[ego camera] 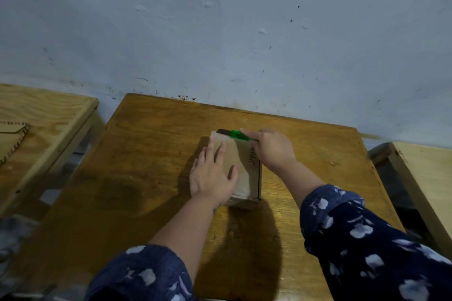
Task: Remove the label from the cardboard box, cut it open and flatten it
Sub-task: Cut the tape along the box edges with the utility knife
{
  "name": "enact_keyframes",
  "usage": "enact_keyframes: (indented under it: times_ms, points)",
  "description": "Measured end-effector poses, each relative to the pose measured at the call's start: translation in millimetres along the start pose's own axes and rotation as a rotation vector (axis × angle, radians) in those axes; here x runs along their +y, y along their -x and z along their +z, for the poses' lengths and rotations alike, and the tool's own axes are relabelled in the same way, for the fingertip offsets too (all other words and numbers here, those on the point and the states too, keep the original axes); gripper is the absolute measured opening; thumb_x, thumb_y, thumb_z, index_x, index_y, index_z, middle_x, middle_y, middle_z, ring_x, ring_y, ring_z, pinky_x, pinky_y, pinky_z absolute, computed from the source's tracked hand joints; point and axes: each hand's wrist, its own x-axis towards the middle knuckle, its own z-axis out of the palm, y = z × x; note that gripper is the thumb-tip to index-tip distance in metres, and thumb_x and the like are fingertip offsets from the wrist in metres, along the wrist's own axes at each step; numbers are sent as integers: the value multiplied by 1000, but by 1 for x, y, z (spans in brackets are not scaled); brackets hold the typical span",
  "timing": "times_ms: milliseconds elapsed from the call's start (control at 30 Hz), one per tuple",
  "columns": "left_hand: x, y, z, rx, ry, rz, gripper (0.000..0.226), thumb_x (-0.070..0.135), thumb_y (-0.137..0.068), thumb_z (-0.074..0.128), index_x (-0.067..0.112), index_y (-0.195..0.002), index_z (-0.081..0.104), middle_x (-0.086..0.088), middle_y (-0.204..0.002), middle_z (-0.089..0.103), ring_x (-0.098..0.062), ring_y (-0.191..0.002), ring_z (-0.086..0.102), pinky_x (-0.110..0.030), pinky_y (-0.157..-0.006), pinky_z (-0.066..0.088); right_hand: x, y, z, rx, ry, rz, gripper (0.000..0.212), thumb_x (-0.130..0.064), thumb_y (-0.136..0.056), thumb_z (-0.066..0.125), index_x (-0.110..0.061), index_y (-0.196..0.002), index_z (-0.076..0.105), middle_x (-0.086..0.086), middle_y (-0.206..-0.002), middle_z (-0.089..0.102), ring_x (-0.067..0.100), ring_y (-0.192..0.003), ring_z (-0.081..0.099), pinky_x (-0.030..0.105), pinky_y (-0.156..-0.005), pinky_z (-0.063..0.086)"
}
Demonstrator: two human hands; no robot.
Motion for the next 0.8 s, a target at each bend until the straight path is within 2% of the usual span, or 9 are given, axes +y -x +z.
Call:
enact_keyframes:
  times_ms: [100,267,467,600,800]
  points:
    - [0,1,-1,-2,-11,6,69,59,-93,21,27,-152,4,1,-161,-11,-23,-146,10,-39,-117,18,-2,-6,-2,45,75,-44,42,-23,-99,39,-37,-139,40,2,-96,64,27,-94,52,33,-66,31]
    - [1,1,-2,1,-14,-2,70,59,-93,22,27,-152,4,1,-161,-11,-23,-146,10,-39,-117,17,0,-11,-2,77,92,-65,44,-19,-97,41,-38,-137,42,1,-97,64,27,-96,51,36,-70,35]
    - [1,1,-2,0,-3,-9,70,59,-93,24,28,-152,6,2,-161,-7,-23,-145,11,-39,-117,18,-1,-9,-2,94,82,-91,40,-23,-99,40,-37,-136,44,1,-98,64,26,-94,50,34,-68,28]
    - [0,1,-2,5,3,-5,69,58,-92,26,28,-152,6,2,-161,-6,-23,-145,12,-40,-117,19,-2,-10,1,122,111,-99,45,-18,-95,48,-36,-136,45,1,-97,65,26,-93,51,34,-67,28]
    - [1,1,-2,5,-1,-9,69,59,-93,25,28,-152,6,2,-161,-6,-23,-145,11,-40,-117,18,-4,-10,0,121,133,-100,45,-19,-95,48,-37,-137,44,1,-99,65,26,-97,51,35,-69,28]
